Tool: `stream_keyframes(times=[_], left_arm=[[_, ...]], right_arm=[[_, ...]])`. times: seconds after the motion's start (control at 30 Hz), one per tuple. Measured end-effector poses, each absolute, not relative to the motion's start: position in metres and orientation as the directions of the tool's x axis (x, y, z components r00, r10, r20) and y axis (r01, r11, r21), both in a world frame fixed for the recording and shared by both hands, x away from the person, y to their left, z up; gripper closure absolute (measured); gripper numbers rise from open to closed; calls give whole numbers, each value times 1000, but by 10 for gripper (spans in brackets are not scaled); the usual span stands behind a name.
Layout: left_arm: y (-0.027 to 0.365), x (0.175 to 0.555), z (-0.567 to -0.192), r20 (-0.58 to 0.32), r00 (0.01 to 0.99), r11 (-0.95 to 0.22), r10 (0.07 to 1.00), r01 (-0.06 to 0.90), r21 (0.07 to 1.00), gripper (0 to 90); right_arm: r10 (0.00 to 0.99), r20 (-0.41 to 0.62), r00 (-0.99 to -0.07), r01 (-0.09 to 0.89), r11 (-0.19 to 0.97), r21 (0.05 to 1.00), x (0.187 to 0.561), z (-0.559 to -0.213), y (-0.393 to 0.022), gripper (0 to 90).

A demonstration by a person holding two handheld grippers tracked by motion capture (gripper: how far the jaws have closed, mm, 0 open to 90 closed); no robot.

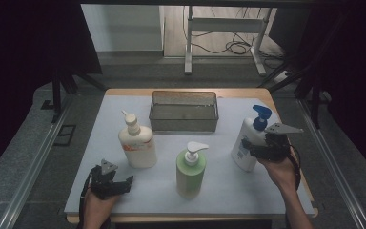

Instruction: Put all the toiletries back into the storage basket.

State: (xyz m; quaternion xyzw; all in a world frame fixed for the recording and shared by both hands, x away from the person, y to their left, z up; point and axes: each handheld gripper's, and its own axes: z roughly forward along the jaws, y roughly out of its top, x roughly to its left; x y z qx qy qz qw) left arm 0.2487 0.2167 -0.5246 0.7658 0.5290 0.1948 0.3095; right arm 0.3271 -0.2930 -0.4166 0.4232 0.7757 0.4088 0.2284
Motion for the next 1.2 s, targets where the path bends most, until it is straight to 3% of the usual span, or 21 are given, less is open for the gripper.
stream_keyframes(times=[0.3,1.2], left_arm=[[217,249,-525,-29,364,-248,931,689,681,115],[217,248,-525,-27,367,-251,930,686,683,115]], right_arm=[[835,-16,-550,460,319,828,327,-419,-292,371],[802,16,-597,453,320,832,328,-385,-285,378]])
